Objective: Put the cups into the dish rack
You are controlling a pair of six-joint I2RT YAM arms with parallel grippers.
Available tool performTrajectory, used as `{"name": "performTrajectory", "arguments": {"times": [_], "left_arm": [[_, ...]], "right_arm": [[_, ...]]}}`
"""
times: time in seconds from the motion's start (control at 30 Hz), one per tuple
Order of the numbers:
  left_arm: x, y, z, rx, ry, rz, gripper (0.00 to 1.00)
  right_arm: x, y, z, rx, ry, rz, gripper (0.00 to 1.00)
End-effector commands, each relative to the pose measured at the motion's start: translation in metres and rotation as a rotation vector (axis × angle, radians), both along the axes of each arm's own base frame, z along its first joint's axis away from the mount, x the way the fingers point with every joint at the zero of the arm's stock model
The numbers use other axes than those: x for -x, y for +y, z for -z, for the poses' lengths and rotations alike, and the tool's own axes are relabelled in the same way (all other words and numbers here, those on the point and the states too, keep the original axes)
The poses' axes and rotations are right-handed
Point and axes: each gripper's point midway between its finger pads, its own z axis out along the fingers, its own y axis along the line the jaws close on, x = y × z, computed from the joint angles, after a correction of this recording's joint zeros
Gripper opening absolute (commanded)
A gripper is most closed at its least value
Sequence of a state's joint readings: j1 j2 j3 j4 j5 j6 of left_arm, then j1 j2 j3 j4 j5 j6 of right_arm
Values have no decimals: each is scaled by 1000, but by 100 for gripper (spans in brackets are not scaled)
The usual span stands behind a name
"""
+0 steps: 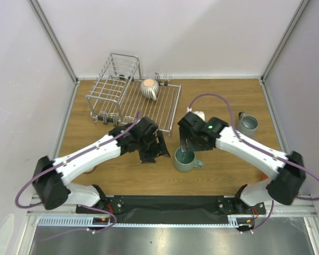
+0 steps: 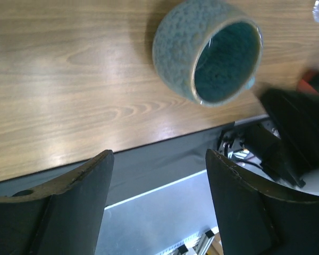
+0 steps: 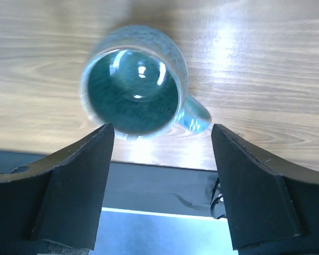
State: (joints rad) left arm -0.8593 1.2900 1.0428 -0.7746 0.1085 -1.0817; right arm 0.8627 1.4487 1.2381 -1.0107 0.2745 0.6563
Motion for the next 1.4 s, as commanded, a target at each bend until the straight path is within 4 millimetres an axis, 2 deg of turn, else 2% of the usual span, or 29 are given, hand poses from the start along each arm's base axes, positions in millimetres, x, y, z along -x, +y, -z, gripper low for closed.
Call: {"name": "performTrajectory", "arguments": {"times": [0.0, 0.03, 0.07, 0.1, 0.13, 0.2, 0.23, 0.27, 0.37, 0.43, 0.57, 0.8, 0.93, 1.0, 1.1, 1.17, 1.2, 1.37], "left_arm": [[-10, -17, -10, -7, -15, 32, 76], [-16, -22, -18, -11, -33, 24, 75], [-19, -25, -9, -46, -17, 20, 76], [-20, -25, -8, -71, -9, 20, 76], [-27, -31, -16, -77, -33, 18, 75], [-28, -32, -4, -154, 0, 27, 75], [-32, -40, -10, -152, -14, 36, 76], [-32, -43, 0, -181, 6, 46, 76], [-28, -53, 6, -197, 32, 69, 75], [-27, -57, 18, -219, 55, 80, 74], [-26, -52, 32, -284, 79, 84, 73], [-27, -61, 59, -307, 114, 116, 72], [-30, -63, 69, -321, 117, 125, 61], [-32, -65, 71, -323, 111, 132, 60], [-36, -68, 75, -332, 108, 142, 53], [-36, -70, 77, -330, 112, 154, 46], [-36, -70, 80, -332, 121, 157, 38], [-38, -72, 80, -316, 114, 171, 14]], "right_arm": [[-2, -15, -60, -79, -122, 39, 80], [3, -23, -68, -96, -130, 46, 80], [6, -27, -72, -107, -137, 51, 80], [8, -36, -73, -103, -135, 70, 80], [11, -43, -70, -96, -131, 86, 80], [15, -58, -75, -115, -147, 128, 80], [20, -65, -71, -116, -136, 142, 81], [22, -71, -74, -141, -143, 157, 82], [25, -85, -74, -191, -121, 194, 82], [27, -95, -81, -225, -134, 217, 82], [31, -107, -88, -233, -153, 236, 82], [39, -112, -90, -255, -160, 239, 82], [43, -114, -89, -256, -162, 245, 82], [45, -116, -89, -253, -160, 244, 82], [49, -118, -86, -250, -154, 248, 82], [50, -118, -85, -249, -151, 248, 82], [50, -118, -85, -253, -151, 246, 82], [53, -111, -82, -278, -129, 226, 82]]}}
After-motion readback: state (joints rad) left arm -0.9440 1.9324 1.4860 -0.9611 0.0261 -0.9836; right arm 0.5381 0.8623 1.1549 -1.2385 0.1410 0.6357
